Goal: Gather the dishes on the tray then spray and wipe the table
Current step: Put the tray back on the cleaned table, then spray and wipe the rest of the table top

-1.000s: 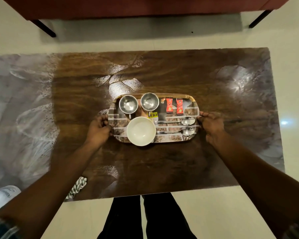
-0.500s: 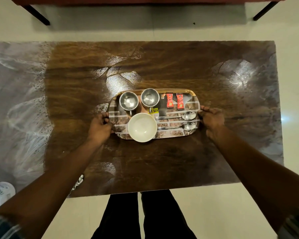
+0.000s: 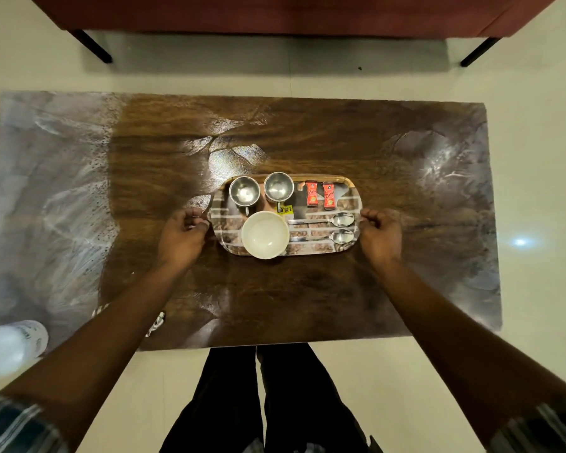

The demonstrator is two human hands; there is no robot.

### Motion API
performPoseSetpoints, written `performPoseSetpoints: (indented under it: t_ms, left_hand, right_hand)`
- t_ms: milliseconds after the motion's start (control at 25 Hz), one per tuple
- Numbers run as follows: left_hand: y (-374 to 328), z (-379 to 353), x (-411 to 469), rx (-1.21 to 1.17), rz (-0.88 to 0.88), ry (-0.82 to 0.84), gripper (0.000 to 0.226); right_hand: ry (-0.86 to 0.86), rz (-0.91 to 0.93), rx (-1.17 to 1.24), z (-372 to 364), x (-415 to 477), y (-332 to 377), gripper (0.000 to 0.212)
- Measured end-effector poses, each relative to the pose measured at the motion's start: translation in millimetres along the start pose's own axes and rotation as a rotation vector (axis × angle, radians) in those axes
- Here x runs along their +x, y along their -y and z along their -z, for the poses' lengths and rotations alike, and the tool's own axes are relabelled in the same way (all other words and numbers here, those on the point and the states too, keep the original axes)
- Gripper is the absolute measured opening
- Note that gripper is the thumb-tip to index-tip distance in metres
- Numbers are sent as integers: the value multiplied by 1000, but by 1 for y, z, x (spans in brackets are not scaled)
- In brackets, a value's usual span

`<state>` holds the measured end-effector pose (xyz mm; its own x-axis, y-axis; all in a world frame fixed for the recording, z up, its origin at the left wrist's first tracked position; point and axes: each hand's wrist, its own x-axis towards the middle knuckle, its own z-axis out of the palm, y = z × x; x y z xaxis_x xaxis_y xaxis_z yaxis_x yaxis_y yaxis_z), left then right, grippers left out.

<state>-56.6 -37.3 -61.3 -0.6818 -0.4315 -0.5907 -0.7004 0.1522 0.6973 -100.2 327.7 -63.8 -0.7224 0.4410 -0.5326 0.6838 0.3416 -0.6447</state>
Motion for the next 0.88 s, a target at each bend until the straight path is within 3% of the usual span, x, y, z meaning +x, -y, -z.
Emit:
performPoseSetpoints:
  t_ms: [240, 480, 680, 880]
  left_hand:
    - [-17, 43, -80, -69, -90, 53, 22]
    - [-37, 120, -156, -103, -196, 6, 15]
    - [-10, 203, -191, 13, -287, -145, 20]
    - [35, 300, -198, 8, -309, -193, 19]
  right_hand:
    - [189, 96, 65, -14, -109, 44, 31]
    - [423, 431, -20, -43, -222, 100, 27]
    - [579, 666, -144, -90, -303, 112, 28]
    - [680, 693, -218, -155, -380, 106, 32]
